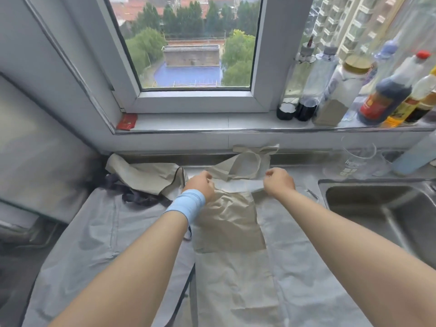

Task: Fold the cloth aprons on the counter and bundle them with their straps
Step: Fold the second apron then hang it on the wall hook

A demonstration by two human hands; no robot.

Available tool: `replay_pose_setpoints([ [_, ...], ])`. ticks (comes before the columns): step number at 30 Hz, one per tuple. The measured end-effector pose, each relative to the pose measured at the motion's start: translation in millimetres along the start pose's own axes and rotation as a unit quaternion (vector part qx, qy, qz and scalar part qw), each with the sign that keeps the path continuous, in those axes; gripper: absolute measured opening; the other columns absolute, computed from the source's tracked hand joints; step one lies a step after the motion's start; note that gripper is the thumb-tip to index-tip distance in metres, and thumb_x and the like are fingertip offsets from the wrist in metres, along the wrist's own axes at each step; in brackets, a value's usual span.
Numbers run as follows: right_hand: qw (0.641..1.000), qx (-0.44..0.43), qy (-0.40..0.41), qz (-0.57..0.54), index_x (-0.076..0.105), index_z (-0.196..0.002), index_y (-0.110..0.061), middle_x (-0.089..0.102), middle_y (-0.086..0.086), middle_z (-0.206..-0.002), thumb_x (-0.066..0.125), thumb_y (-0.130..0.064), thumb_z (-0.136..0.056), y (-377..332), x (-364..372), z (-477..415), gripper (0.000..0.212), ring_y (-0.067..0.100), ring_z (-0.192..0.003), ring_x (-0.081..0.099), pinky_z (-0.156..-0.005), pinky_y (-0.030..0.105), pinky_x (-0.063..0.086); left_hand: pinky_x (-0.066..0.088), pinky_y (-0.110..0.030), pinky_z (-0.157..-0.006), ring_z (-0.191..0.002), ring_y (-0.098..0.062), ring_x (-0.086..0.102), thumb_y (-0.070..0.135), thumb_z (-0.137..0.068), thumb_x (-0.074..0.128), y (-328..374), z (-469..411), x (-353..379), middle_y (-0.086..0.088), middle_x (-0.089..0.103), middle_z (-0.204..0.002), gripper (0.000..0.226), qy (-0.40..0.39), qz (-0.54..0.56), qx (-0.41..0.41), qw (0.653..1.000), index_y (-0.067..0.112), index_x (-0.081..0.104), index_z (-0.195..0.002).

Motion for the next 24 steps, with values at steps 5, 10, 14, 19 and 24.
replay_pose_setpoints([
  [5,0.995,0.044,-0.086,-0.017,0.038,-0.148,-0.017,0.045,0.012,-0.147,0.064,-0.033,-0.076,4.3,30.5,-66.7,0.077,0.033,-0.130,0.048,-0.105,0.038,0.043,0.037,-0.036,-0.106,-0.129,-0.032,0.048,0.025,-0.101,0.040,1.1,-73.6,13.4,-0.009,0.048,-0.145,0.045,-0.054,-0.005,-0.058,0.997,0.018,0.039,-0.145],
  [10,0.993,0.089,-0.054,-0.056,0.028,-0.151,-0.012,0.052,0.009,-0.141,0.077,-0.032,-0.075,5.8,46.3,-86.4,0.092,0.033,-0.126,0.052,-0.099,0.034,0.045,0.033,-0.036,-0.108,-0.137,-0.033,0.038,0.019,-0.101,0.038,-1.9,-101.5,22.0,-0.010,0.033,-0.155,0.057,-0.080,-0.011,-0.081,0.993,0.017,0.017,-0.154],
  [14,0.992,-0.033,-0.041,-0.115,0.070,-0.094,-0.027,0.070,-0.009,-0.086,0.075,-0.018,-0.070,-15.1,42.8,-88.1,0.027,0.020,-0.088,0.066,-0.079,0.033,0.052,0.047,-0.038,-0.097,-0.124,-0.034,0.052,0.011,-0.091,0.047,-10.5,-107.5,23.0,-0.005,0.036,-0.153,0.078,-0.102,-0.001,-0.104,0.989,0.028,0.006,-0.155],
  [19,0.956,-0.185,-0.041,-0.225,0.068,-0.060,-0.022,0.066,-0.012,-0.060,0.071,-0.002,-0.077,-56.3,18.4,-80.0,0.026,0.004,-0.061,0.054,-0.065,0.026,0.044,0.050,-0.035,-0.082,-0.109,-0.032,0.062,0.030,-0.080,0.068,-12.3,-105.1,8.2,-0.004,0.054,-0.136,0.101,-0.074,0.019,-0.060,0.995,0.034,-0.002,-0.154],
  [24,0.945,-0.208,-0.054,-0.247,0.058,-0.061,-0.021,0.058,-0.002,-0.057,0.072,-0.007,-0.078,-86.7,-5.8,-70.4,0.026,0.015,-0.052,0.051,-0.054,0.032,0.042,0.052,-0.032,-0.075,-0.085,-0.034,0.065,0.033,-0.084,0.045,-6.6,-99.3,-17.5,-0.009,0.069,-0.091,0.027,0.015,-0.016,-0.063,0.998,0.021,0.061,-0.102],
])
Point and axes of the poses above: each hand's wrist, its own z-axis away from the middle knuckle, its own x-axis out of the palm, y = z × x, the point moved 1 cm from there along -z, towards the middle knuckle
